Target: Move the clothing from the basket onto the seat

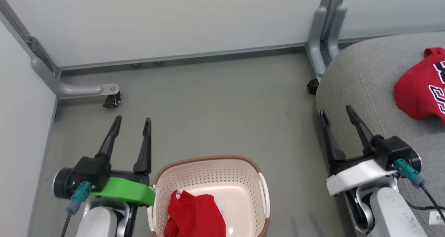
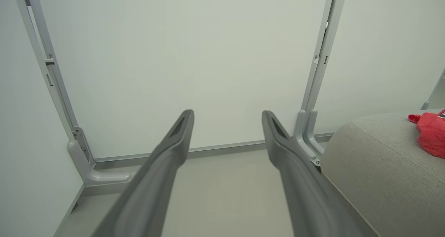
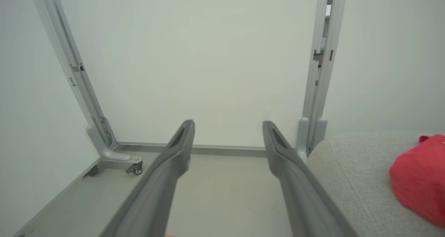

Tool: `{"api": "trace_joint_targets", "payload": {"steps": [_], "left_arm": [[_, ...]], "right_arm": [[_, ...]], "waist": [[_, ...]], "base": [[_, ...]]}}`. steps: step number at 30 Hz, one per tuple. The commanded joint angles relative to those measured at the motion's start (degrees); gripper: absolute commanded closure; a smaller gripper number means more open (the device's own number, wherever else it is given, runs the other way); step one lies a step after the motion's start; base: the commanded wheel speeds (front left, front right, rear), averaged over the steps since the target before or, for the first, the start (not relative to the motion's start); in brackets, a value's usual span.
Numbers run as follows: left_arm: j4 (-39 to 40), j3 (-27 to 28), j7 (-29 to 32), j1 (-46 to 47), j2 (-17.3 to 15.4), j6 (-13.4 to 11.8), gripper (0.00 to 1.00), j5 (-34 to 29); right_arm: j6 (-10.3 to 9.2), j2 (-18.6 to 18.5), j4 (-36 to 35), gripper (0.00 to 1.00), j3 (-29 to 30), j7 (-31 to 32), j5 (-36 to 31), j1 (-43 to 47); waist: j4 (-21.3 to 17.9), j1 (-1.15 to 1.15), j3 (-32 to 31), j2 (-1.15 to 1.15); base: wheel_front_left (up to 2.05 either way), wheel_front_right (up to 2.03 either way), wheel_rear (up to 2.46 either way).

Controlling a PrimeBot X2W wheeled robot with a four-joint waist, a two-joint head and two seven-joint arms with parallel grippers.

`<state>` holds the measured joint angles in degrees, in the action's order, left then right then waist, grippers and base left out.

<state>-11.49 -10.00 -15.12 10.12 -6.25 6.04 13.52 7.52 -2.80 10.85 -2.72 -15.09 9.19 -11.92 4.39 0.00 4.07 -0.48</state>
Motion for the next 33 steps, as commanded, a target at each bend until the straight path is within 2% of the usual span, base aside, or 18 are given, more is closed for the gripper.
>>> {"api": "trace_joint_targets", "payload": {"steps": [1,13,33], "left_arm": [[0.2,1.3,0.0,-1.6,0.3,-0.5,0.0,-0.6],[2.6,7.9,-0.1,-7.4,1.6,-0.2,0.0,-2.2],[3.1,10.2,-0.1,-9.1,2.9,0.8,0.0,-4.3]], "right_arm": [[-0.06,-0.2,-0.6,0.0,-0.3,-0.1,0.7,1.9],[-0.06,-0.2,-4.6,0.0,-0.5,-0.1,0.6,9.0],[-0.06,-0.2,-6.0,0.0,1.0,-0.1,1.0,11.4]], "waist": [[0.6,0.0,-1.7,0.48],[-0.5,0.0,-4.0,0.48],[-0.2,0.0,-4.6,0.48]], "base": [[0.0,0.0,0.0],[0.0,0.0,0.0],[0.0,0.0,0.0]]}}
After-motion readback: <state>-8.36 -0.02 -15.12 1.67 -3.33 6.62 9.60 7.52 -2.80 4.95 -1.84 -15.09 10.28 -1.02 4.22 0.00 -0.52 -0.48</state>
